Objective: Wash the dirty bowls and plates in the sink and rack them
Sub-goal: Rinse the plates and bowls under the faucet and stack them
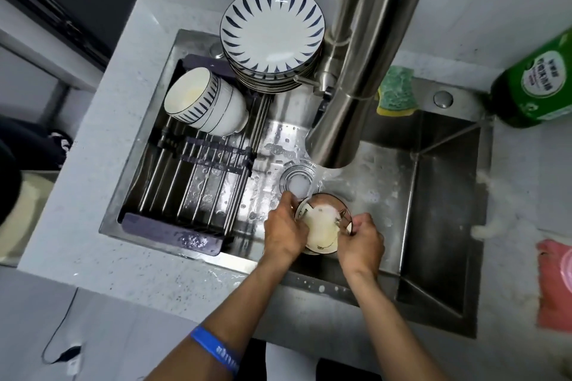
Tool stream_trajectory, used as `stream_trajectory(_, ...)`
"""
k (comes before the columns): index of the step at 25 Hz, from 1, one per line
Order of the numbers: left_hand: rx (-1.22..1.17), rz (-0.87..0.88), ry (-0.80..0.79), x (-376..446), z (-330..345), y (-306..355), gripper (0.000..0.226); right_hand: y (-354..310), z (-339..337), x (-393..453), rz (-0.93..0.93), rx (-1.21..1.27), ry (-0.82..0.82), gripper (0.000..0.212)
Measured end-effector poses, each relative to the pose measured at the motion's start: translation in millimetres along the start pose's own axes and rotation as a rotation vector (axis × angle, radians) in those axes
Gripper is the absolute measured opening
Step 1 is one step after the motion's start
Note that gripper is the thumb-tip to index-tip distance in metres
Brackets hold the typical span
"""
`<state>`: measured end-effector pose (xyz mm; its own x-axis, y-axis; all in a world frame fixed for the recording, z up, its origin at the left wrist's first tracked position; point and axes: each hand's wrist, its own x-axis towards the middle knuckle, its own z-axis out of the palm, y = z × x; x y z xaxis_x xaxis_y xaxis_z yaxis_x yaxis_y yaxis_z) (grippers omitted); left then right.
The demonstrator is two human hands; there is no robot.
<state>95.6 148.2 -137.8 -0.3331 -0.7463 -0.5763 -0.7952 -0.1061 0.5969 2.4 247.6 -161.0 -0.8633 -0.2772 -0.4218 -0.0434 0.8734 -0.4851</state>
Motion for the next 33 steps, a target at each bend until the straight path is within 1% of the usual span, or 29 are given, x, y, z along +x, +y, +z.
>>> stream_trajectory(2, -0.142, -0.053, -0.05, 1, -15, 3, 0.032, -10, -12, -2, -0.004, 0.075, -0.028, 0.01)
stream_trajectory(3, -0.206, -0.081, -0.067, 3, -22, 5, 0.038, -16, -20, -6, -0.072, 0.091, -0.013, 0.009)
stream_trajectory(4, -0.27, -0.105, -0.077, 5, -30, 9, 0.044, -22, -28, -11, -0.229, 0.066, 0.022, 0.013)
stream_trajectory(5, -0.325, -0.116, -0.088, 7, -37, 15, 0.047, -27, -36, -16, -0.447, 0.012, 0.022, 0.02)
stream_trajectory(7, -0.379, -0.115, -0.112, 12, -47, 31, 0.046, -33, -46, -20, -0.861, -0.12, -0.134, 0.029)
stream_trajectory(8, -0.379, -0.113, -0.132, 14, -50, 39, 0.044, -34, -50, -18, -0.982, -0.209, -0.223, 0.028)
stream_trajectory(9, -0.365, -0.11, -0.151, 16, -53, 46, 0.042, -36, -52, -17, -1.03, -0.28, -0.284, 0.025)
stream_trajectory(10, -0.347, -0.099, -0.147, 20, -56, 52, 0.038, -37, -52, -14, -1.031, -0.313, -0.303, 0.022)
stream_trajectory(11, -0.332, -0.091, -0.127, 21, -61, 59, 0.033, -40, -50, -13, -1.007, -0.306, -0.279, 0.021)
stream_trajectory(12, -0.323, -0.075, -0.091, 23, -64, 63, 0.023, -44, -47, -15, -0.965, -0.248, -0.24, 0.02)
stream_trajectory(13, -0.327, -0.049, -0.068, 20, -67, 67, 0.013, -52, -43, -18, -0.883, -0.114, -0.22, 0.018)
stream_trajectory(14, -0.325, 0.001, -0.094, 14, -69, 69, 0.013, -64, -39, -23, -0.735, 0.105, -0.249, 0.016)
stream_trajectory(15, -0.277, 0.071, -0.135, 7, -65, 68, 0.024, -76, -36, -26, -0.539, 0.371, -0.319, 0.016)
stream_trajectory(16, -0.169, 0.177, -0.153, -4, -57, 65, 0.037, -87, -34, -28, -0.332, 0.652, -0.38, 0.017)
stream_trajectory(17, -0.011, 0.298, -0.125, -17, -50, 62, 0.045, -97, -34, -31, -0.129, 0.901, -0.426, 0.015)
stream_trajectory(18, 0.126, 0.43, -0.08, -24, -46, 59, 0.048, -103, -35, -35, 0.06, 1.097, -0.472, 0.013)
stream_trajectory(19, 0.233, 0.537, -0.055, -22, -46, 59, 0.049, -105, -37, -39, 0.206, 1.213, -0.493, 0.013)
stream_trajectory(20, 0.317, 0.567, -0.065, -16, -51, 65, 0.048, -104, -39, -42, 0.284, 1.264, -0.505, 0.014)
stream_trajectory(22, 0.313, 0.391, -0.091, -1, -70, 88, 0.041, -103, -44, -47, 0.298, 1.289, -0.546, 0.017)
stream_trajectory(24, 0.252, 0.285, -0.152, 5, -70, 98, 0.034, -104, -49, -41, 0.312, 1.312, -0.536, 0.019)
stream_trajectory(27, 0.271, 0.357, -0.174, -7, -66, 111, 0.04, -103, -54, -29, 0.365, 1.333, -0.517, 0.017)
stream_trajectory(28, 0.212, 0.315, -0.175, -2, -70, 113, 0.039, -103, -56, -29, 0.358, 1.335, -0.54, 0.015)
stream_trajectory(29, 0.155, 0.269, -0.196, 0, -77, 119, 0.038, -104, -57, -31, 0.343, 1.342, -0.57, 0.02)
stream_trajectory(30, 0.169, 0.275, -0.185, 8, -76, 119, 0.036, -104, -58, -31, 0.347, 1.35, -0.59, 0.028)
stream_trajectory(31, 0.164, 0.331, -0.169, 7, -76, 120, 0.025, -103, -59, -29, 0.377, 1.373, -0.597, 0.03)
stream_trajectory(32, 0.219, 0.415, -0.16, 2, -70, 119, 0.017, -103, -61, -26, 0.429, 1.411, -0.604, 0.026)
stream_trajectory(33, 0.274, 0.48, -0.187, -6, -65, 117, 0.022, -102, -62, -22, 0.5, 1.441, -0.584, 0.022)
